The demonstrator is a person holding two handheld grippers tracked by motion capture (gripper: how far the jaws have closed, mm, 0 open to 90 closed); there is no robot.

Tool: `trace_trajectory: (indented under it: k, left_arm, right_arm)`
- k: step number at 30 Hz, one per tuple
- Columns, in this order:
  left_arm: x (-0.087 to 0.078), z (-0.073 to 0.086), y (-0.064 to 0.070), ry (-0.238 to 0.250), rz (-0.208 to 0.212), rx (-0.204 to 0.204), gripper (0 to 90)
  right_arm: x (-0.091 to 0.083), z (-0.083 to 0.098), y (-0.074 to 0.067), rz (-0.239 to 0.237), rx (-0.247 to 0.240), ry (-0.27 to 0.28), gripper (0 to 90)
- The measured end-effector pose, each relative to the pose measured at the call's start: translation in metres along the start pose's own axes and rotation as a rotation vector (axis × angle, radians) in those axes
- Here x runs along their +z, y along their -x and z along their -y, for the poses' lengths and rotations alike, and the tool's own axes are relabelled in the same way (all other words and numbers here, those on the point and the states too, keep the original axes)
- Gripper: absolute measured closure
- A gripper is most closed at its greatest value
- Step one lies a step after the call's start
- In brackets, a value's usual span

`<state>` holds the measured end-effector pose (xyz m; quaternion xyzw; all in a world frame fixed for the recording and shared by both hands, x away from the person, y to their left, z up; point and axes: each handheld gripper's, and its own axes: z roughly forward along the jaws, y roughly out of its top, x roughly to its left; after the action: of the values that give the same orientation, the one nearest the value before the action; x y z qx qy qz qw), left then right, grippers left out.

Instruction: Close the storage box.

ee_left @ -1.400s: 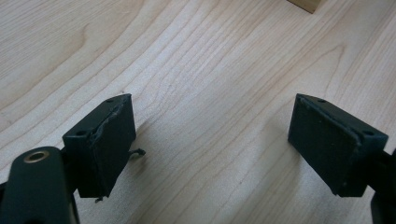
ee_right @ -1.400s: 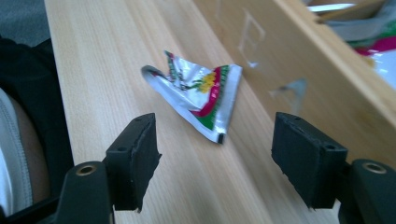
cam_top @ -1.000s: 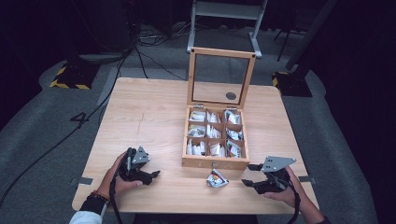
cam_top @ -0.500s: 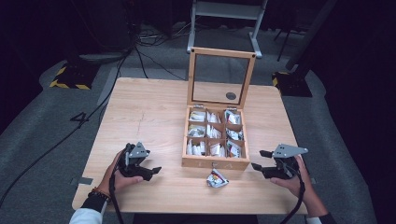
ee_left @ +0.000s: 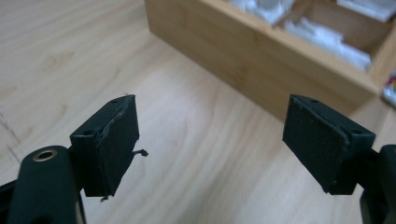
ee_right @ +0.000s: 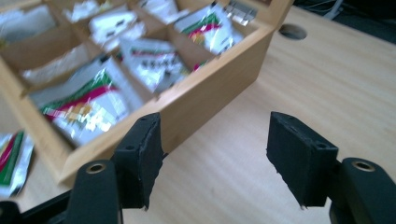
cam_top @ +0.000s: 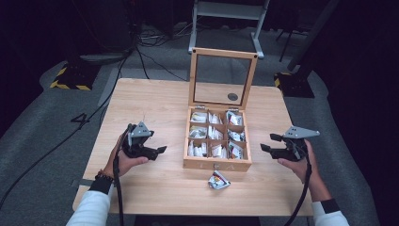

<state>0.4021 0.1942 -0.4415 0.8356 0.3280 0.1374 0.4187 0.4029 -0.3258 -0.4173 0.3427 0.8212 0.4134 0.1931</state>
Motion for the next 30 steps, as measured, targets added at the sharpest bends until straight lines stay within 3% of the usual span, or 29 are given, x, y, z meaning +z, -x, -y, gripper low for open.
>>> trace_trajectory:
  k: [6, 13, 17, 22, 30]
  left_arm:
    - [0.024, -0.028, -0.016, 0.029, 0.01, -0.042, 18.7]
    - [0.042, -0.06, -0.029, 0.036, -0.004, -0.055, 18.2]
    - [0.051, -0.079, -0.031, 0.017, -0.017, -0.044, 18.2]
    - [0.067, -0.093, -0.034, -0.008, -0.034, -0.051, 18.6]
    - [0.086, -0.114, -0.045, -0.011, -0.073, -0.111, 18.8]
  right_arm:
    - [0.014, -0.022, 0.016, 0.02, 0.034, 0.021, 35.4]
    - [0.034, -0.045, 0.02, 0.038, 0.023, 0.018, 34.4]
    - [0.041, -0.056, 0.025, 0.042, 0.042, 0.025, 32.1]
    - [0.048, -0.07, 0.034, 0.07, 0.074, 0.032, 33.7]
    - [0.063, -0.084, 0.048, 0.102, 0.118, 0.035, 30.7]
